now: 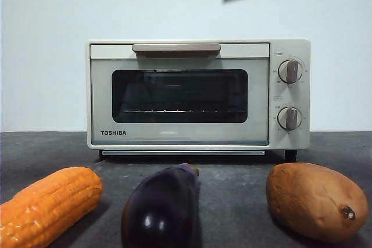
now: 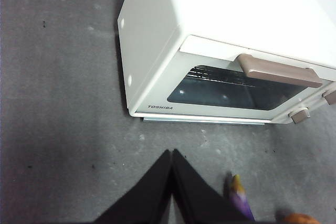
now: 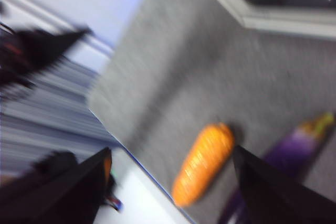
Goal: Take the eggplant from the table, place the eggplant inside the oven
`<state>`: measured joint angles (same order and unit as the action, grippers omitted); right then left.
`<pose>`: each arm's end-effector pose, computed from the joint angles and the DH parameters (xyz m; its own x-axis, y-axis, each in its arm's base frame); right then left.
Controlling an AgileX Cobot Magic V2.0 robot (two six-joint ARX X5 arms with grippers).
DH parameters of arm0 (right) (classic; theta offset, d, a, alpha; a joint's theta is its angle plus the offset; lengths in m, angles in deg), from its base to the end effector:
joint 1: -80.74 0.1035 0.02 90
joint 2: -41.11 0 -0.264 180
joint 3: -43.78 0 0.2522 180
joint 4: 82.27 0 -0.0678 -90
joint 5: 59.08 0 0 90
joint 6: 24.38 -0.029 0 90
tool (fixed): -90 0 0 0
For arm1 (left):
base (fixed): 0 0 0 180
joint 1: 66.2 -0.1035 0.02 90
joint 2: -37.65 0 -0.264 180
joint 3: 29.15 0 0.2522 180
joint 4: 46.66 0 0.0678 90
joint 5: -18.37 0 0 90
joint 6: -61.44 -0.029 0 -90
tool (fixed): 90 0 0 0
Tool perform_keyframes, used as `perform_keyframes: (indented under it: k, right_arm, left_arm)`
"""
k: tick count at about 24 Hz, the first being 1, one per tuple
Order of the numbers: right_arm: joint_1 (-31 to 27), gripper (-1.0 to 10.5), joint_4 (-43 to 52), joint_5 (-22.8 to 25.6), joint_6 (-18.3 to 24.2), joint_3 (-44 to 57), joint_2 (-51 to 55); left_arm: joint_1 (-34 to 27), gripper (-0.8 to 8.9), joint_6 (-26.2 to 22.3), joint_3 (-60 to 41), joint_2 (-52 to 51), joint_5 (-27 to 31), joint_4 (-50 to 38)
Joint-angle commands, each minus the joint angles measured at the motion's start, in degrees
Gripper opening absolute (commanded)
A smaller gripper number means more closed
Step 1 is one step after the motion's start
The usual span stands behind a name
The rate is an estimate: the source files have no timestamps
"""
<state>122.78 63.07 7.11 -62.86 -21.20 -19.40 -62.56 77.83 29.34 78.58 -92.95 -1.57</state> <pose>0.1578 0.1580 0.3055 0.3170 0.8294 -0.4601 -0.4501 0.5585 0.6968 0.1441 -0.0197 0.3087 0.8013 -0.4153 -0.4306 0.2353 0.8805 -0.4114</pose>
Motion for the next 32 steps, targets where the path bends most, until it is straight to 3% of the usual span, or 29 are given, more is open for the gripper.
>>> perform_keyframes:
  k: [1, 8, 10, 17, 29, 32]
  right_arm:
    - [4.3, 3.8, -2.8, 4.0, -0.6, -2.9, -5.7]
    - [10.7, 3.8, -18.0, 15.6, 0.3, -12.0, -21.0]
    - [12.2, 3.8, -18.6, 18.3, 0.2, -13.9, -26.1]
    - [13.2, 3.6, -14.2, 20.6, -1.4, -14.5, -38.3]
    - [13.7, 1.6, -12.7, 19.9, -1.6, -14.7, -40.8]
    - [13.7, 1.6, -17.2, 17.2, 3.8, -17.6, -37.4]
  left_arm:
    - [0.1, 0.04, -0.8, 1.0, 0.4, -0.2, -0.5]
    - [0.1, 0.04, -0.8, 1.0, 0.4, -0.2, -0.5]
    - [0.1, 0.04, -0.8, 1.0, 0.4, -0.2, -0.4]
    - [0.1, 0.04, -0.8, 1.0, 0.4, -0.2, 0.7]
    - [0.2, 0.04, -0.8, 1.0, 0.3, -0.7, 0.9]
    - [0.3, 0.04, -0.8, 1.0, 0.5, -1.4, 0.7]
